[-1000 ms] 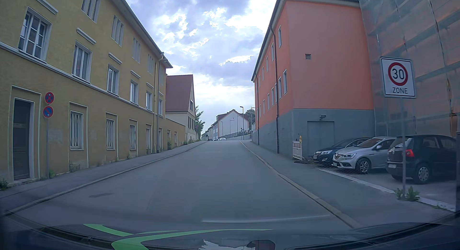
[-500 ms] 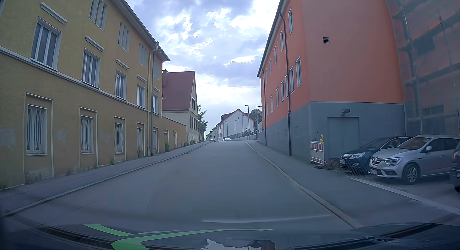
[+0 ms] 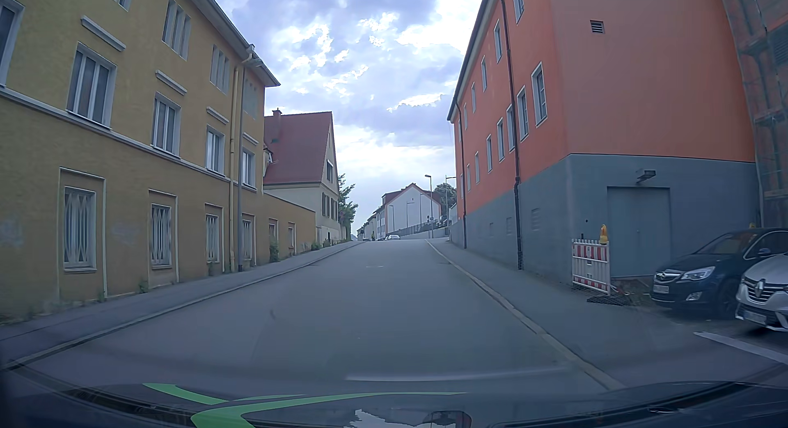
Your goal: Follow the waypoints while adhering to traffic rules and regulations
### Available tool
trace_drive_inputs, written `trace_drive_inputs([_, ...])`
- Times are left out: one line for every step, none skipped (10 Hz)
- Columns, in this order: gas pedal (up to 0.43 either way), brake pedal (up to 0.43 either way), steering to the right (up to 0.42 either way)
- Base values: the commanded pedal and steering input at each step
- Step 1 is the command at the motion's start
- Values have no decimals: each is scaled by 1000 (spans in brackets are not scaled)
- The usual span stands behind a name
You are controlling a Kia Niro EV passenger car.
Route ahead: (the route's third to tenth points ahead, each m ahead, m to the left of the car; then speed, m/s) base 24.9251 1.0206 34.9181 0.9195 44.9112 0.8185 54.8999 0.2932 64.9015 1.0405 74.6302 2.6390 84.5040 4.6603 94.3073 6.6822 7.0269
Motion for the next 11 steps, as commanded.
trace_drive_inputs([177, 0, -5])
trace_drive_inputs([177, 0, -4])
trace_drive_inputs([138, 0, -4])
trace_drive_inputs([130, 0, -4])
trace_drive_inputs([130, 0, -3])
trace_drive_inputs([130, 0, -1])
trace_drive_inputs([130, 0, -1])
trace_drive_inputs([130, 0, -1])
trace_drive_inputs([130, 0, -1])
trace_drive_inputs([130, 0, -1])
trace_drive_inputs([130, 0, -1])
